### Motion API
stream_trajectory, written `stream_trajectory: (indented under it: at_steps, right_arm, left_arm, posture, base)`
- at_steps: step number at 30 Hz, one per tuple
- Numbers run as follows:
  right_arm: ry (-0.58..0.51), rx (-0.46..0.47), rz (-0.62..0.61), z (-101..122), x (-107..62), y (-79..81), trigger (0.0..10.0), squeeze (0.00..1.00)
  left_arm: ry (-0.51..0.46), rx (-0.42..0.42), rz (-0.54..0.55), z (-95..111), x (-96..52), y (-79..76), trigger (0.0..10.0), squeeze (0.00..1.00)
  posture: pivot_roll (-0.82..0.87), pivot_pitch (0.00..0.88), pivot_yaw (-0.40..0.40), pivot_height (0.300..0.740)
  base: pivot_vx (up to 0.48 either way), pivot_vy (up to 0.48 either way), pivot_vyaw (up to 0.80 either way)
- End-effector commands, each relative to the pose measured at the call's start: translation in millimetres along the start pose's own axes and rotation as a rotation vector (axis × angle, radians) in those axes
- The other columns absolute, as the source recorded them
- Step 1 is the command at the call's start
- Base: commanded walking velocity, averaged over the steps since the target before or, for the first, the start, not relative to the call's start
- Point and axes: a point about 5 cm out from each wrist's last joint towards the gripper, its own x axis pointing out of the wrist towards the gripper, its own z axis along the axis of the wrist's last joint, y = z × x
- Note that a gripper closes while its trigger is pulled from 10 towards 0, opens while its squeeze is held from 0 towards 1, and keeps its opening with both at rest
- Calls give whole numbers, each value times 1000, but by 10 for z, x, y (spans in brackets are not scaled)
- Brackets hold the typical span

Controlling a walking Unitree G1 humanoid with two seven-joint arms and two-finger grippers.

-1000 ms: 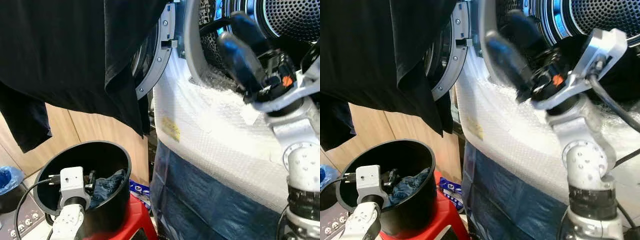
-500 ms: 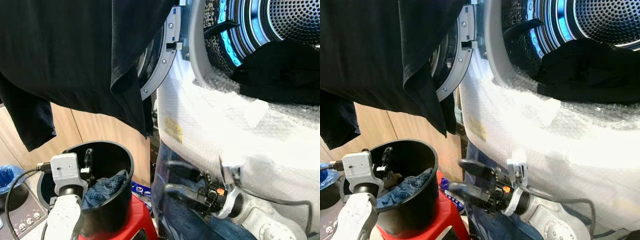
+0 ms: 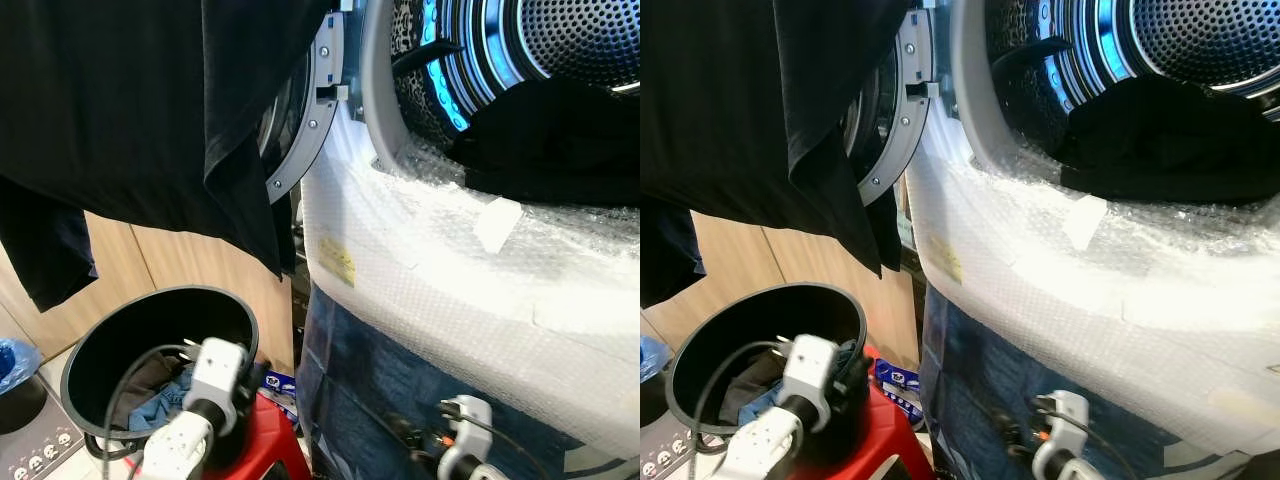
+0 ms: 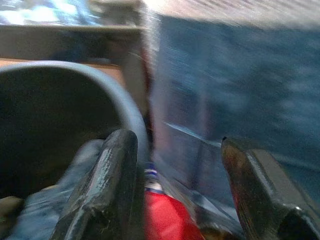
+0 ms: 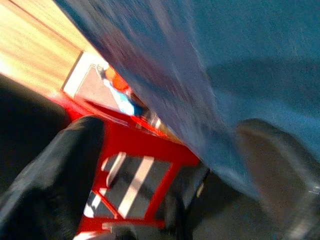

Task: Clothes washing

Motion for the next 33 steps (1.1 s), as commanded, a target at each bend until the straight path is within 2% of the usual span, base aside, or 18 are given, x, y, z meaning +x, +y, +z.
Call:
stream_trajectory:
  at_steps: [1,2,4,6,8,9,12,15,16,19,23,25,27,28,29,31,33]
  right_arm:
    - [9,2,-46,-80,4,-34,10000,0]
    - [19,-3,-137,-153,-31,-135,10000,0]
    - [17,-8,-166,-166,-46,-168,10000,0]
    - [-26,45,-334,-150,-116,-336,10000,0]
    - [-69,88,-542,-136,-230,-538,10000,0]
    - [-74,92,-574,-137,-253,-571,10000,0]
    - [-72,92,-609,-162,-278,-602,10000,0]
    - [-58,84,-606,-213,-249,-551,10000,0]
    - [-58,84,-606,-213,-249,-551,10000,0]
    - [-23,72,-609,-297,-220,-490,10000,0]
    - [5,31,-622,-337,-216,-473,10000,0]
    - [72,-40,-703,-410,-267,-527,10000,0]
    - [72,-40,-703,-410,-267,-527,10000,0]
    - [99,-68,-769,-440,-319,-584,10000,0]
    - [132,-127,-808,-463,-355,-620,10000,0]
    - [174,-310,-805,-453,-352,-616,10000,0]
    - [174,-310,-805,-453,-352,-616,10000,0]
  left_arm:
    - [5,26,-67,49,71,-58,10000,0]
    - [42,52,-143,14,167,-156,10000,0]
    - [55,57,-167,-1,196,-187,10000,0]
    - [91,75,-228,-63,281,-286,10000,0]
    - [135,49,-269,-140,389,-393,10000,0]
    - [142,39,-274,-155,410,-415,10000,0]
    - [176,44,-321,-202,476,-530,10000,0]
    - [232,66,-387,-293,510,-685,10000,0]
    - [232,66,-387,-293,510,-685,10000,0]
    - [321,49,-420,-443,500,-781,10000,0]
    - [361,39,-411,-522,489,-791,10000,0]
    - [435,50,-387,-655,445,-778,10000,0]
    - [435,50,-387,-655,445,-778,10000,0]
    - [474,33,-362,-724,417,-776,10000,0]
    - [510,21,-349,-786,388,-785,10000,0]
    - [582,24,-363,-898,319,-823,10000,0]
    - [582,24,-363,-898,319,-823,10000,0]
  posture:
    - [94,0,38,740]
    - [93,0,41,740]
    - [95,0,40,740]
    - [93,0,41,740]
    - [85,0,40,740]
    - [85,0,40,740]
    - [70,0,39,740]
    - [59,0,43,740]
    - [59,0,43,740]
    - [59,0,47,740]
    - [59,0,48,740]
    - [60,0,46,740]
    - [60,0,46,740]
    - [55,0,46,740]
    - [51,0,46,740]
    - [44,0,47,740]
    - [44,0,47,740]
  base:
    - [0,0,0]
    - [0,0,0]
    - [0,0,0]
    - [0,0,0]
    - [0,0,0]
    - [0,0,0]
    - [0,0,0]
    - [0,0,0]
    - [0,0,0]
    - [0,0,0]
    - [0,0,0]
    - [0,0,0]
    - [0,0,0]
    - [0,0,0]
    - [0,0,0]
    - [0,0,0]
    - [0,0,0]
